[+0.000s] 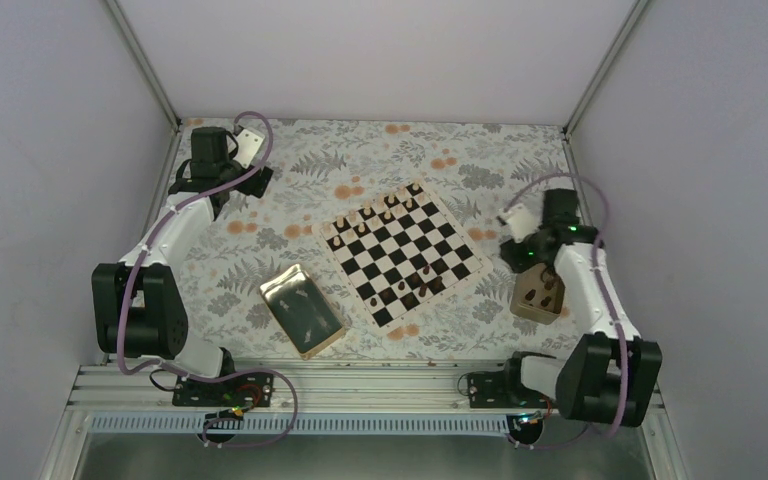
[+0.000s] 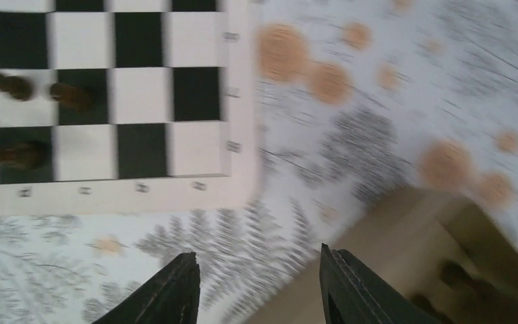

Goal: Set up the chess pieces on the board
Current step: Pick up the chess piece from the storage box.

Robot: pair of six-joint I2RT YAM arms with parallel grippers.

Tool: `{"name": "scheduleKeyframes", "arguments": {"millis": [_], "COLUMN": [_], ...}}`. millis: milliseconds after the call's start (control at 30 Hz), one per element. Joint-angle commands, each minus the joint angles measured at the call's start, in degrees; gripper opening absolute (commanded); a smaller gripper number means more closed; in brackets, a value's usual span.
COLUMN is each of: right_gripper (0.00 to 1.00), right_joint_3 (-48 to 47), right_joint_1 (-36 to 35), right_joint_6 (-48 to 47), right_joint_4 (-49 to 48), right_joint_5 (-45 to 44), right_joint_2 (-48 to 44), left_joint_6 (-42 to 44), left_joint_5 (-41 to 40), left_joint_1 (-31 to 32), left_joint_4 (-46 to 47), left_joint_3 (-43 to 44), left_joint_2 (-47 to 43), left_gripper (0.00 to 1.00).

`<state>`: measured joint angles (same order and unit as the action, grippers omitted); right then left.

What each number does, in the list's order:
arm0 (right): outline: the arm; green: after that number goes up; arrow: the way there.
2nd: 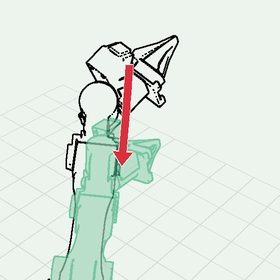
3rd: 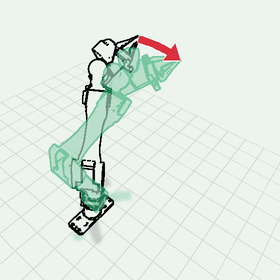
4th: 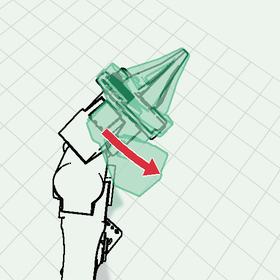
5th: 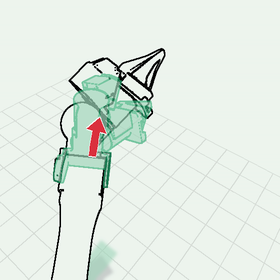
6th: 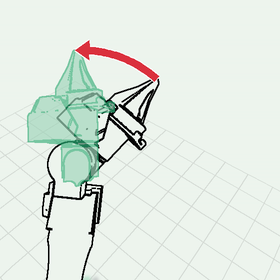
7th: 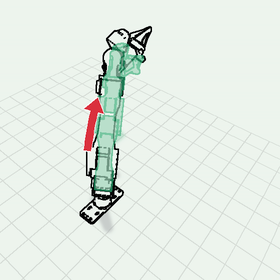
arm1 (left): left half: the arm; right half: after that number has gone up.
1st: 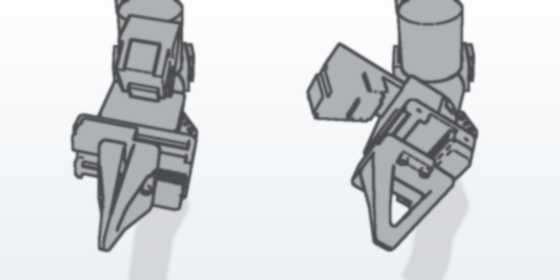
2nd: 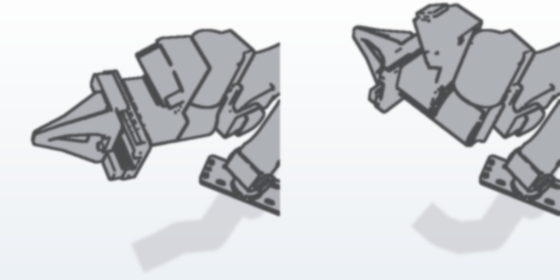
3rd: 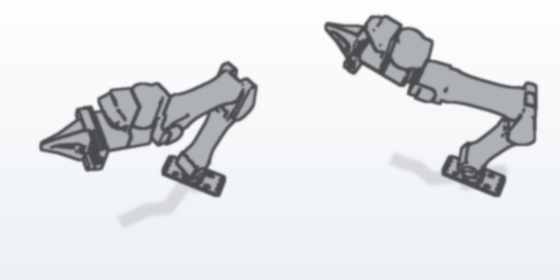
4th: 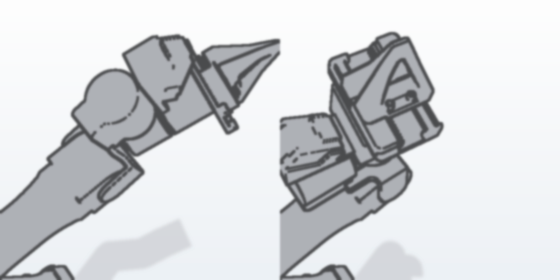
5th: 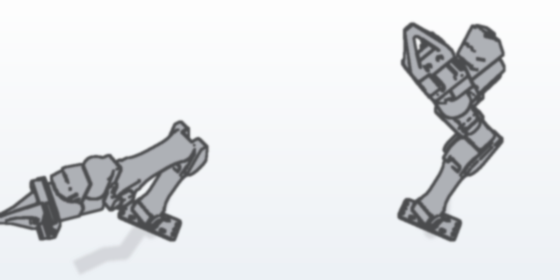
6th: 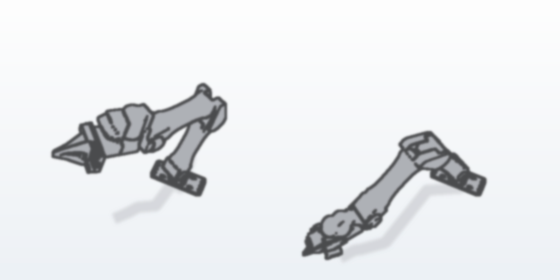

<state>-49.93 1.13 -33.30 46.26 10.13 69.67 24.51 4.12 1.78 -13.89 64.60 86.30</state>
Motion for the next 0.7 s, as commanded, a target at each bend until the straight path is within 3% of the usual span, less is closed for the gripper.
{"name": "scheduleKeyframes", "arguments": {"millis": [0,167,267,667], "right_gripper": [0.48,0.49,0.49,0.48], "right_joint_3": [-3.38,-5.26,-6.42,-11.40], "right_joint_1": [13.31,26.55,30.86,31.86], "right_joint_6": [-6.48,-12.27,-12.76,-8.12], "right_joint_4": [4.28,6.34,6.21,6.89], "right_joint_5": [3.46,4.16,3.81,4.08], "right_joint_2": [-3.63,-2.43,0.11,10.07], "left_joint_6": [0.66,1.31,2.29,4.02], "left_joint_5": [0.30,0.40,-0.20,0.37], "left_joint_1": [0.30,0.61,0.92,1.03], "left_joint_4": [1.71,3.73,5.34,8.05], "left_joint_3": [1.68,1.22,0.20,-1.92], "left_joint_2": [0.47,0.72,0.71,2.41], "left_gripper": [1.00,1.00,1.00,1.00]}}
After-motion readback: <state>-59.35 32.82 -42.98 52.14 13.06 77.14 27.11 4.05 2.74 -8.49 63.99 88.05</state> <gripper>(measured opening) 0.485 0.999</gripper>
